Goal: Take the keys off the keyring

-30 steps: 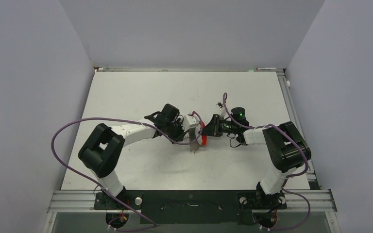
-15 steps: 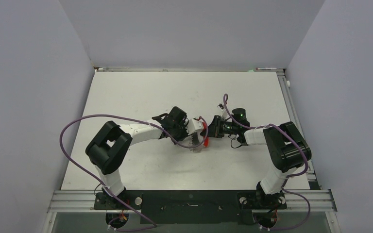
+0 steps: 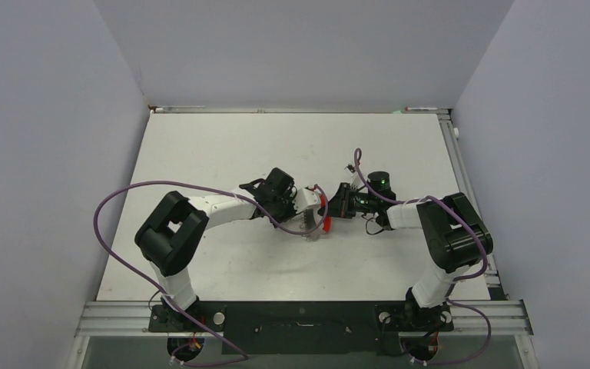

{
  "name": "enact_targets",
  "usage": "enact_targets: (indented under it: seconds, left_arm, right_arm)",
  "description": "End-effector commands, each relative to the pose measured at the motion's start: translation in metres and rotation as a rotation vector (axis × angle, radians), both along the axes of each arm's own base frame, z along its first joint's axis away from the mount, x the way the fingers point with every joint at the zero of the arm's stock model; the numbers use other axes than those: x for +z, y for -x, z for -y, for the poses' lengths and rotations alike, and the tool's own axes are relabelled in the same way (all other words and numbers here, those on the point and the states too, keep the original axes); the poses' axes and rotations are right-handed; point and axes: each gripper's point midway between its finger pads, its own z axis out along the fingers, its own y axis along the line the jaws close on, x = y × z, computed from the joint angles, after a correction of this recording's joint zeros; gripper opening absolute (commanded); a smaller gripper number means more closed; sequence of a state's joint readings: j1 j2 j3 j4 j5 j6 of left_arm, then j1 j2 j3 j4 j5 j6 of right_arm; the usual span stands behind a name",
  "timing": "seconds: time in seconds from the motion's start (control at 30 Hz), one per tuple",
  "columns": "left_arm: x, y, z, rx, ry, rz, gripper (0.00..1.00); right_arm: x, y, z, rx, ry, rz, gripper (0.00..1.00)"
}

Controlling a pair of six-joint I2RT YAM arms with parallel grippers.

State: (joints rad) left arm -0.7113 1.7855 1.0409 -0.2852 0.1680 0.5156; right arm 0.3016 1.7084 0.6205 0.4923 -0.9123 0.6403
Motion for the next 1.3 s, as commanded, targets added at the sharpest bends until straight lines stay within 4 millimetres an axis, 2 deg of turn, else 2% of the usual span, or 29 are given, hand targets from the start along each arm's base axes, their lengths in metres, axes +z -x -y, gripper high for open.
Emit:
enact_targets:
  seconds: [0.0,0.2,0.47,0.53,0.57,0.63,0.9,1.03,1.1,1.17,1.27]
  left_arm:
    - [-0.018,0.014,-0.024,0.011,-0.089,-0.065,0.0]
    - [-0.014,0.015,-0.023,0.008,-0.081,-0.066,0.0]
    - [-0.008,0.013,-0.022,0.01,-0.073,-0.028,0.0]
    - [-0.007,0.013,-0.022,0.006,-0.07,-0.023,0.0]
    - [-0.008,0.013,-0.023,0.006,-0.072,-0.024,0.0]
    - [-0.008,0.014,-0.023,-0.001,-0.069,-0.023,0.0]
    - [-0.011,0.024,-0.021,-0.057,-0.073,-0.038,0.01]
    - [-0.016,0.029,-0.019,-0.076,-0.099,-0.061,0.04]
    - [-0.017,0.03,-0.019,-0.082,-0.101,-0.057,0.02]
    - [-0.013,0.029,-0.018,-0.079,-0.083,-0.036,0.0]
    - [0.004,0.028,-0.015,-0.074,-0.023,0.001,0.0]
  right_arm:
    - [0.011,-0.006,-0.001,0.016,-0.015,0.068,0.05]
    - [0.0,-0.007,0.001,0.011,0.012,0.05,0.06]
    - [-0.014,-0.007,0.006,0.005,0.068,0.031,0.15]
    - [-0.016,-0.007,0.007,0.005,0.078,0.028,0.14]
    - [-0.017,-0.007,0.007,0.007,0.079,0.026,0.09]
    - [-0.016,-0.006,0.007,0.009,0.076,0.027,0.05]
    - [0.002,-0.001,-0.008,0.079,0.034,0.071,0.05]
    - [0.004,0.005,-0.015,0.113,0.054,0.091,0.05]
    - [0.005,0.004,-0.016,0.113,0.058,0.098,0.05]
    - [0.006,0.003,-0.014,0.108,0.069,0.104,0.05]
    - [0.003,0.0,-0.012,0.094,0.09,0.112,0.05]
